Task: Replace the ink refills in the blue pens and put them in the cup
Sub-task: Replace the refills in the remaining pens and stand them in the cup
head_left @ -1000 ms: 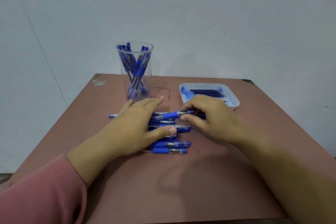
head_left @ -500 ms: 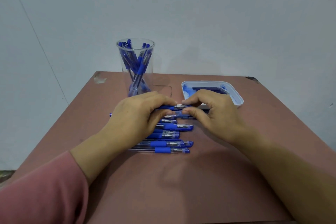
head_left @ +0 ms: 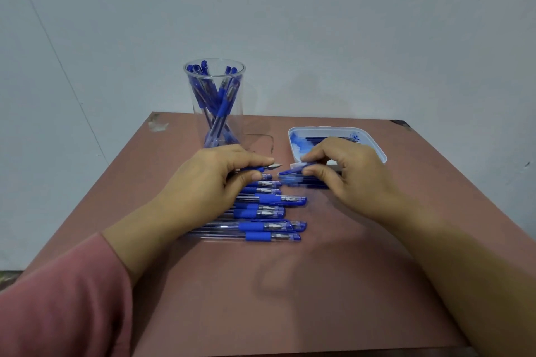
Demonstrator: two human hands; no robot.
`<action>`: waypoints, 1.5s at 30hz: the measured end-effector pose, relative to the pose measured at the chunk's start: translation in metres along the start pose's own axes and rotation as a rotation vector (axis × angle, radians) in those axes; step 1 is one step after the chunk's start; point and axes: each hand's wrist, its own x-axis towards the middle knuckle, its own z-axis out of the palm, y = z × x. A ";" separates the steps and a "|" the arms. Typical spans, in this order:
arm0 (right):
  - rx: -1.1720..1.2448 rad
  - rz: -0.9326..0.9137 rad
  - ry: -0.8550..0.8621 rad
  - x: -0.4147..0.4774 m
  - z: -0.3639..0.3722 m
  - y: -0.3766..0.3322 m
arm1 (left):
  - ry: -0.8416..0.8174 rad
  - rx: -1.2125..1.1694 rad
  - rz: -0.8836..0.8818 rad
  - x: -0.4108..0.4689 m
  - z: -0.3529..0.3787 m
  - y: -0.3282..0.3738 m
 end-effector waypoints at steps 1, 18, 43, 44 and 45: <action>-0.006 0.020 -0.032 0.000 0.000 0.002 | 0.004 0.027 0.005 0.001 0.000 -0.002; -0.175 0.164 -0.424 -0.001 -0.012 0.008 | 0.030 0.101 0.081 0.002 -0.005 -0.008; 0.166 0.183 -0.126 0.001 0.012 -0.019 | 0.024 0.122 0.149 0.001 0.000 -0.003; 0.164 0.172 -0.129 0.001 0.013 -0.019 | 0.021 0.125 0.144 0.001 0.000 -0.003; 0.158 0.160 -0.128 0.001 0.012 -0.019 | 0.021 0.124 0.140 0.001 0.000 -0.003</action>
